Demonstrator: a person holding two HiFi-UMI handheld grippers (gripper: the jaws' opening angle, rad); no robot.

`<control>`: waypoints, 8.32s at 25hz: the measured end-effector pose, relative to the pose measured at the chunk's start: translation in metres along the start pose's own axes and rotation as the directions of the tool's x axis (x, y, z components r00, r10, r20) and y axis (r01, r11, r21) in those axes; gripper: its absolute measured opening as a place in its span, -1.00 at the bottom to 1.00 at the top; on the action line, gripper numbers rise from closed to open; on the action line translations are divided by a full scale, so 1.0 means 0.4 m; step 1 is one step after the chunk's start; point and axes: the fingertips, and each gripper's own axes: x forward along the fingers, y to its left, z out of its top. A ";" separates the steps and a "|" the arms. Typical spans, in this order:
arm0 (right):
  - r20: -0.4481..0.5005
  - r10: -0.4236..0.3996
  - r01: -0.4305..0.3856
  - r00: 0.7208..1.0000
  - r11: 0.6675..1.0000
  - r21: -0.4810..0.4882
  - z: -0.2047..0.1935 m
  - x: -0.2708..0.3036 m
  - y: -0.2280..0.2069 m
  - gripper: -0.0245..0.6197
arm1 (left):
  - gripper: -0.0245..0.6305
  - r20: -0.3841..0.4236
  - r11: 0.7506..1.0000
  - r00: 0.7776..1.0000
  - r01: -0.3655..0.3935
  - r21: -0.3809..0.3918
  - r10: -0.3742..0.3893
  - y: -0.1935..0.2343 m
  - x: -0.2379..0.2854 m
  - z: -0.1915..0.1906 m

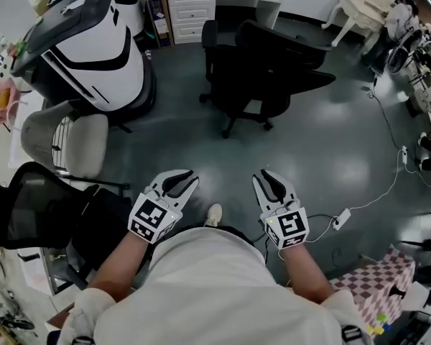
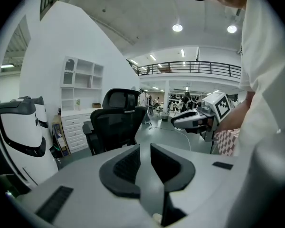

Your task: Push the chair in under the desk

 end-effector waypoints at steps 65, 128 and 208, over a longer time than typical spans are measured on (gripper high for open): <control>-0.048 -0.534 0.532 0.844 0.826 0.184 0.223 0.477 -0.724 -0.01 | -0.32 -0.092 0.869 0.947 0.320 0.376 -0.309 0.712 0.732 0.346; 0.000 -0.437 0.429 0.899 0.882 0.195 0.241 0.531 -1.070 0.00 | -0.43 -0.206 0.813 0.896 0.443 0.377 -0.393 0.659 1.031 0.420; -0.013 -0.426 0.421 0.904 0.887 0.192 0.378 1.048 -1.513 0.00 | -0.42 -0.190 0.825 0.908 0.418 0.381 -0.373 1.158 1.455 0.639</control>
